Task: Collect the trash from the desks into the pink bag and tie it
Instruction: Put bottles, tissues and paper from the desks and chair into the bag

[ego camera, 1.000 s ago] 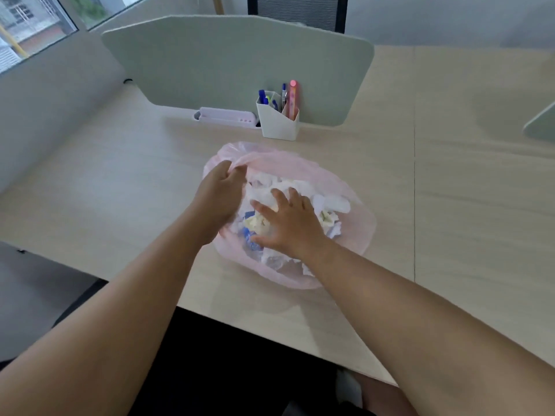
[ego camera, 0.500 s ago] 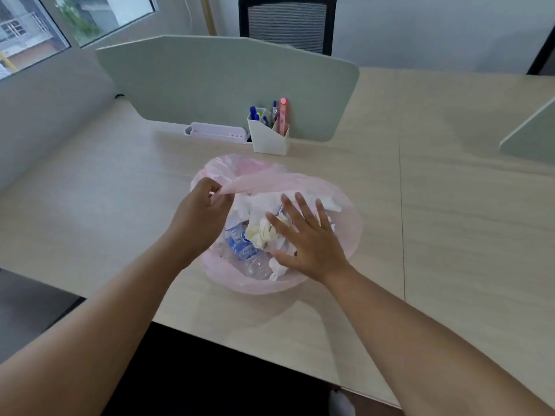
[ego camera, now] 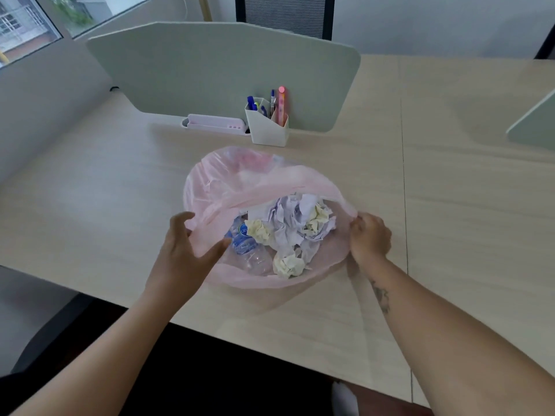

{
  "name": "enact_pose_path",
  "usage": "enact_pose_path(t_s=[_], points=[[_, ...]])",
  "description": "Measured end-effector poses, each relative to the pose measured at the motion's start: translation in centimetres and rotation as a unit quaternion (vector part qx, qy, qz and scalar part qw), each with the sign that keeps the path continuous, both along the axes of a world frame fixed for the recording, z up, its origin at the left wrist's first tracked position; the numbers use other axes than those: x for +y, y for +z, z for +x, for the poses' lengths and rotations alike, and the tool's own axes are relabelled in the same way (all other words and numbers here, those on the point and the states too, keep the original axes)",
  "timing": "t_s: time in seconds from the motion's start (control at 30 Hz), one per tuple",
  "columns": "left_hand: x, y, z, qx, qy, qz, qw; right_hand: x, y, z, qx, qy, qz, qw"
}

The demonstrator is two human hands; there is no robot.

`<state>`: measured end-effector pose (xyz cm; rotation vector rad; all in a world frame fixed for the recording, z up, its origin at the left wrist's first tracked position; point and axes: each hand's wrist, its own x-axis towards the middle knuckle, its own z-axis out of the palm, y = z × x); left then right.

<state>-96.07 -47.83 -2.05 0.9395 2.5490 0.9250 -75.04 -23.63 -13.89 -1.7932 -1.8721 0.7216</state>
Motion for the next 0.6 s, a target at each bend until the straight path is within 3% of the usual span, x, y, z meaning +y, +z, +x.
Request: enact_pose_path(t_s=[0.1,0.17,0.33,0.6], points=[[-0.6,-1.0,0.7,-0.03,0.034,0.009,0.999,-0.1,1.4,-0.1,0.179,-0.058,-0.064,0.98],[-0.5,-1.3,0.5,-0.079,0.082,0.058,0.992,0.2,3.3,-0.4,0.239,-0.099,-0.089,0.962],[1.5,1.2,-1.3,-0.194,0.169,0.138,0.957,1.6,8.9,-1.9,0.291,-0.163,-0.074,0.94],[4.4,10.1,-4.2,-0.135,0.13,0.194,0.963,3.2,19.7,-2.8,0.284,-0.089,0.021,0.955]])
